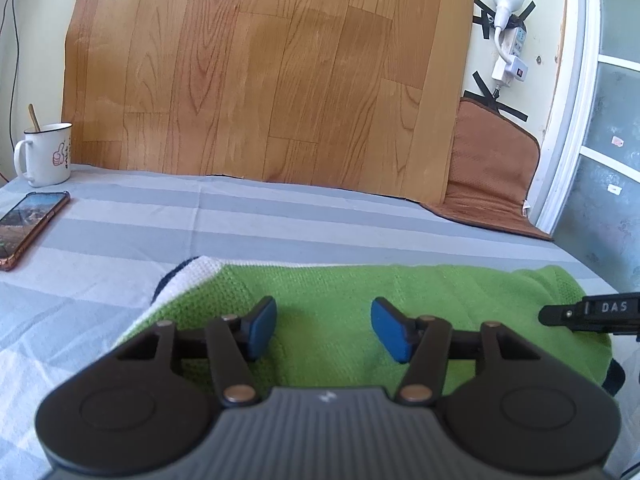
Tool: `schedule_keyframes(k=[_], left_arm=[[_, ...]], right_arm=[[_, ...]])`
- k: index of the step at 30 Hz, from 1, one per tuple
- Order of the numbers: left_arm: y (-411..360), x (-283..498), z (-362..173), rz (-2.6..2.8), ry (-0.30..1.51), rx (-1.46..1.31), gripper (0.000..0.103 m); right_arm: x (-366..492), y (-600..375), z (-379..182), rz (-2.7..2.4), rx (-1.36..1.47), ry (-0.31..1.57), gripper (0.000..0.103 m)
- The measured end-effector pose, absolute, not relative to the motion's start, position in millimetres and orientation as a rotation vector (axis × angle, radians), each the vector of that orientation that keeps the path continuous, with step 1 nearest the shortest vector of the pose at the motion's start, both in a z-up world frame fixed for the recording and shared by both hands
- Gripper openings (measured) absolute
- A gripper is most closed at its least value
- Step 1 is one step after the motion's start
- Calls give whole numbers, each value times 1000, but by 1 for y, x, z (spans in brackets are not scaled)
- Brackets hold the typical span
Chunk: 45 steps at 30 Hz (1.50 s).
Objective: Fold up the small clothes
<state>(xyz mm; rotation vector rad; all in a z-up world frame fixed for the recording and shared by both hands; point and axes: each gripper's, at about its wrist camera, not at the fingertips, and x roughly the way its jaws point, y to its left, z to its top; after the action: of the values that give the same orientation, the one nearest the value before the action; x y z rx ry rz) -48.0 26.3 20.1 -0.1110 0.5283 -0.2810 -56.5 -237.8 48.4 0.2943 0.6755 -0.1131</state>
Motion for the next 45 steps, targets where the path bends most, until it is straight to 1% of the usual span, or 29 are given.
schedule_keyframes(k=[5, 10, 14, 16, 20, 22, 23, 24, 26, 30, 32, 34, 36, 37, 38, 41, 43, 45], left_arm=[[29, -47, 20, -294, 532, -121, 57], [29, -47, 20, -296, 532, -125, 57], [28, -48, 20, -289, 526, -118, 57], [27, -49, 20, -283, 523, -114, 57], [25, -48, 20, -263, 515, -105, 57], [25, -49, 20, -253, 512, -98, 57], [25, -49, 20, -243, 509, -97, 57], [25, -49, 20, -228, 507, -96, 57], [26, -47, 20, -201, 511, -103, 57], [27, -47, 20, -171, 509, -101, 57], [26, -49, 21, -159, 497, -96, 59], [29, -50, 22, -165, 487, -106, 64], [30, -52, 24, -166, 484, -112, 74], [31, -52, 27, -161, 495, -108, 76], [31, -53, 30, -153, 503, -100, 76], [34, -64, 49, -145, 476, -112, 76], [30, -66, 63, -187, 478, -103, 77], [19, -61, 73, -270, 518, -95, 77]], right_arm=[[-56, -233, 48, -123, 289, 676, 48], [-54, -229, 52, -129, 296, 683, 47], [-62, -218, 74, -1, 326, 578, 48], [-61, -205, 82, 89, 309, 557, 48], [-55, -180, 78, 234, 254, 599, 48], [-49, -179, 63, 197, 219, 678, 48], [-48, -183, 55, 157, 209, 709, 44], [-52, -192, 51, 169, 243, 689, 43], [-58, -206, 52, 143, 285, 680, 38], [-76, -230, 51, 127, 332, 662, 38], [-92, -244, 53, 120, 375, 633, 41], [-110, -268, 57, 124, 447, 570, 43], [-126, -295, 59, 89, 530, 518, 47], [-133, -309, 58, 56, 566, 504, 52], [-139, -322, 54, 26, 603, 499, 57], [-150, -350, 36, 21, 731, 512, 63], [-147, -356, 20, 57, 805, 537, 66], [-136, -354, 8, 95, 851, 569, 66]])
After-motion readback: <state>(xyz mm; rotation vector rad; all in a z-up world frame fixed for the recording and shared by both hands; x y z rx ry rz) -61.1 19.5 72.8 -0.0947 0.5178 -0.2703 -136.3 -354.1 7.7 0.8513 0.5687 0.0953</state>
